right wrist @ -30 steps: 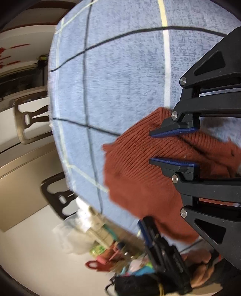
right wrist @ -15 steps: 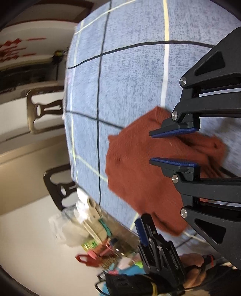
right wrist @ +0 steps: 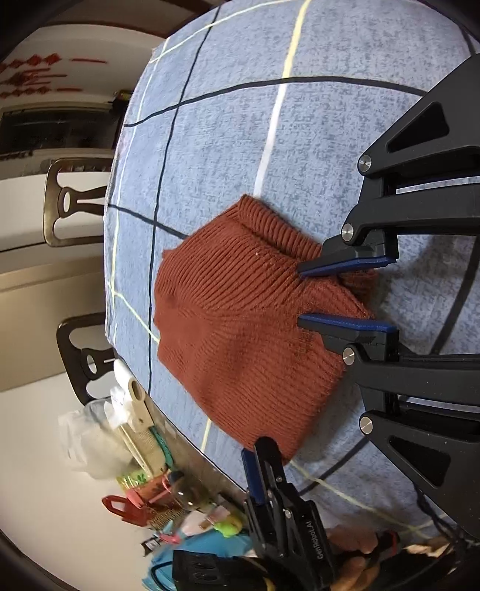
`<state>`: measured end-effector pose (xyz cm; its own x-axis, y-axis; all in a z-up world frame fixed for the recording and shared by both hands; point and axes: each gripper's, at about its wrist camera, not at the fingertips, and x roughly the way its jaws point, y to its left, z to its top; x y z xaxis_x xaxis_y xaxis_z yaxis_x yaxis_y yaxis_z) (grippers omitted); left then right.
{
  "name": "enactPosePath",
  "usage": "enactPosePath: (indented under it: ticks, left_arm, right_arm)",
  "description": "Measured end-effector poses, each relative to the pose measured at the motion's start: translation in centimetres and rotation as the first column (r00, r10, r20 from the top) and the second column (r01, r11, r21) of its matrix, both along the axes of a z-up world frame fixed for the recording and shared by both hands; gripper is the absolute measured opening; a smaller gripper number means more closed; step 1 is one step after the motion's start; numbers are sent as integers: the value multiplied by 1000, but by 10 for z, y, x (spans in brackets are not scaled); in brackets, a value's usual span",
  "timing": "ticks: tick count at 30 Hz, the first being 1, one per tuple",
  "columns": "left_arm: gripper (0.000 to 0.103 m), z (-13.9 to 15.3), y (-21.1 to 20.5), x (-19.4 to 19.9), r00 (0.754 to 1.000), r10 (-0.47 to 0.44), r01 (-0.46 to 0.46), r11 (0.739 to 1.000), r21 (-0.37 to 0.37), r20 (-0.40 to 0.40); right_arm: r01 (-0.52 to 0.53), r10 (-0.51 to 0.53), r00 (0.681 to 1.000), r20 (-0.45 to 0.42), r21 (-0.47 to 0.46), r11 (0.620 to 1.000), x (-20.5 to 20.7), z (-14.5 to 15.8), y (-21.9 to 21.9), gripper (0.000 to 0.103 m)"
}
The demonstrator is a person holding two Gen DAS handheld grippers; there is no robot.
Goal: Fold small clothes
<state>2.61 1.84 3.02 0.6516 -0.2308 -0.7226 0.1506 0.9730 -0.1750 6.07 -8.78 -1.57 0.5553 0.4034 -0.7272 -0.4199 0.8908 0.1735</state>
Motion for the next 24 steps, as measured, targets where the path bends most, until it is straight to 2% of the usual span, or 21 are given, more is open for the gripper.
enactPosePath:
  ticks: [4, 12, 18, 24]
  left_arm:
    - [45, -9, 4, 11, 999, 23, -23, 1000, -20, -31]
    - [45, -5, 9, -2, 998, 36, -38, 999, -36, -41]
    - [45, 9, 14, -13, 999, 53, -53, 997, -50, -8]
    - [45, 15, 1, 7, 999, 34, -33, 997, -70, 18]
  right_arm:
    - [8, -7, 1000, 26, -16, 1000, -1, -3, 6, 22]
    - [26, -27, 1000, 7, 16, 1000, -9, 1, -5, 22]
    - [41, -42, 999, 17, 52, 998, -19, 14, -12, 23]
    - [80, -83, 996, 43, 65, 995, 7, 19, -5, 23]
